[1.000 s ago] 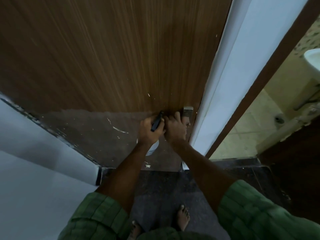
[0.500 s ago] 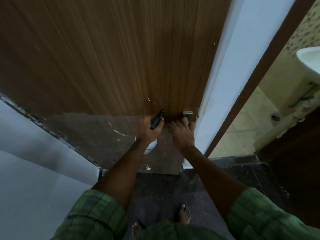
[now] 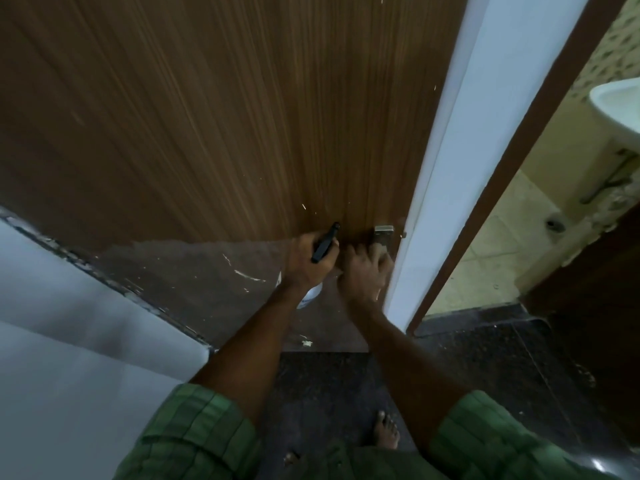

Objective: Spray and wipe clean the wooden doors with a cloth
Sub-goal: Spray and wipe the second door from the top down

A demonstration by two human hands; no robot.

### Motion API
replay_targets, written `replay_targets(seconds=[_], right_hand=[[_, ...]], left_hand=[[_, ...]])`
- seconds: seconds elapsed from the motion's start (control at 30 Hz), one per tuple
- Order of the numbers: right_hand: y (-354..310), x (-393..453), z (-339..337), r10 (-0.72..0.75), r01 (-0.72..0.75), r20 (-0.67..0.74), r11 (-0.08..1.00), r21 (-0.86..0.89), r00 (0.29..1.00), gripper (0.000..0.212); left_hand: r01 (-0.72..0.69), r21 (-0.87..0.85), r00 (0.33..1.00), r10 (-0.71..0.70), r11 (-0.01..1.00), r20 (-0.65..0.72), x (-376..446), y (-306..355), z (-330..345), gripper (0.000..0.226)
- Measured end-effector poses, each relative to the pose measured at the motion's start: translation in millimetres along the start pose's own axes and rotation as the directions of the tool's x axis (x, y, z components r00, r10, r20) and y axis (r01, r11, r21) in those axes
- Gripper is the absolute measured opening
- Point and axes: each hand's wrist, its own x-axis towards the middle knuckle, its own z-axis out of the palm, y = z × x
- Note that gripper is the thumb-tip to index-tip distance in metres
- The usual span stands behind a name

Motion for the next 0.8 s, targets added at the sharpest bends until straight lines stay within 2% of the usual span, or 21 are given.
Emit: replay_targets(seconds=[0.03,0.1,0.17,0.2,0.27,0.33,0.37,0.43,0.47,0.53,0.57,0.6,0.7,0.8], right_hand=[[-11,1,3,-0.023,0.023,0.004,0.999,0.034,1.0,0.038],[-5,4,9,-0.185,0.184,0.005,0.979,0.087,0.983,0.043],[16,11,12,-0.326,0.33,-0.054,0.935,0.128,0.944,0.049],[26,13,12,-0.342,0.356,-0.106,0.92,0.163,0.934,0.047],[34,9,8,-0.223,0.272,-0.209,0.931,0.245,0.952,0.039],[34,-3,6,0.115,-0.015,-0.271,0.939,0.344,0.956,0.036],[34,-7,5,0.305,-0.182,-0.259,0.894,0.41,0.916,0.034],[34,-7,7,0.569,-0.405,-0.126,0.706,0.581,0.812,0.031],[34,-5,5,0.625,-0.446,-0.006,0.563,0.696,0.78,0.029],[28,6,-1,0.659,-0.459,0.238,0.182,0.87,0.713,0.029],[24,13,-6,0.665,-0.461,0.339,0.008,0.887,0.665,0.034],[22,17,-6,0.67,-0.471,0.42,-0.117,0.874,0.613,0.041],[18,13,-14,0.649,-0.436,0.57,-0.378,0.816,0.503,0.057],[21,13,-16,0.395,-0.366,0.745,-0.687,0.628,0.538,0.062]], left_hand=[[-0.003,0.016,1.0,0.002,1.0,0.01,-1,1,-1,0.032],[-0.007,0.02,0.999,0.006,1.0,0.033,0,-2,-1,0.031],[-0.014,0.013,0.999,0.014,1.0,0.036,4,-1,-2,0.024],[-0.021,-0.003,0.999,0.021,1.0,0.033,4,0,-1,0.022],[-0.018,-0.017,1.0,0.018,1.0,0.005,6,-1,3,0.026],[0.002,-0.042,1.0,-0.002,0.999,0.004,5,-1,6,0.03],[-0.008,-0.049,1.0,0.008,0.999,-0.001,3,-3,7,0.032],[-0.021,-0.057,1.0,0.02,0.998,-0.013,3,-5,9,0.035],[-0.02,-0.06,1.0,0.019,0.998,-0.018,3,-5,12,0.037],[-0.029,-0.059,0.999,0.028,0.998,-0.018,3,-4,17,0.038],[-0.037,-0.038,0.999,0.036,0.999,-0.009,2,-2,20,0.038],[-0.041,-0.027,0.999,0.041,0.999,0.001,1,0,20,0.038],[-0.022,-0.03,1.0,0.022,0.999,0.015,2,-3,22,0.038],[0.011,-0.053,1.0,-0.01,0.999,0.025,4,-1,20,0.038]])
